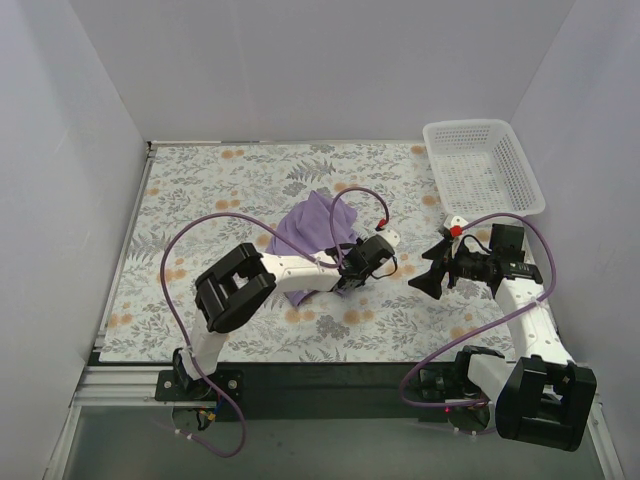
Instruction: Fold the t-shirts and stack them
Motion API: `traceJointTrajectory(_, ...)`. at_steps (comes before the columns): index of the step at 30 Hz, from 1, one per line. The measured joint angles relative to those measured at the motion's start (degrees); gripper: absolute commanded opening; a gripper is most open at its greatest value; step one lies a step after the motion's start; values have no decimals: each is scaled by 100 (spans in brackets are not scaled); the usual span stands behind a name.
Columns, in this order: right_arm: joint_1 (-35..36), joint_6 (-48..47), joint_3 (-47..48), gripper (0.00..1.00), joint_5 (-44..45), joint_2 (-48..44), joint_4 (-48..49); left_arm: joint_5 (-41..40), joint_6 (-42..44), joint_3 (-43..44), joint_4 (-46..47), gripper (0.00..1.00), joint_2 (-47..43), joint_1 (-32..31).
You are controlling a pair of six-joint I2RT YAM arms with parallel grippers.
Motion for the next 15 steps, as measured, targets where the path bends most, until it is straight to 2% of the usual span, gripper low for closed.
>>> traceJointTrajectory(5,0,-68,11,98,-74,24,-52,179,-20,-4,-44,0,-234,4)
traceJointTrajectory(15,0,-339,72,98,-184,179,-352,903,-356,-584,48,0,-1696,140)
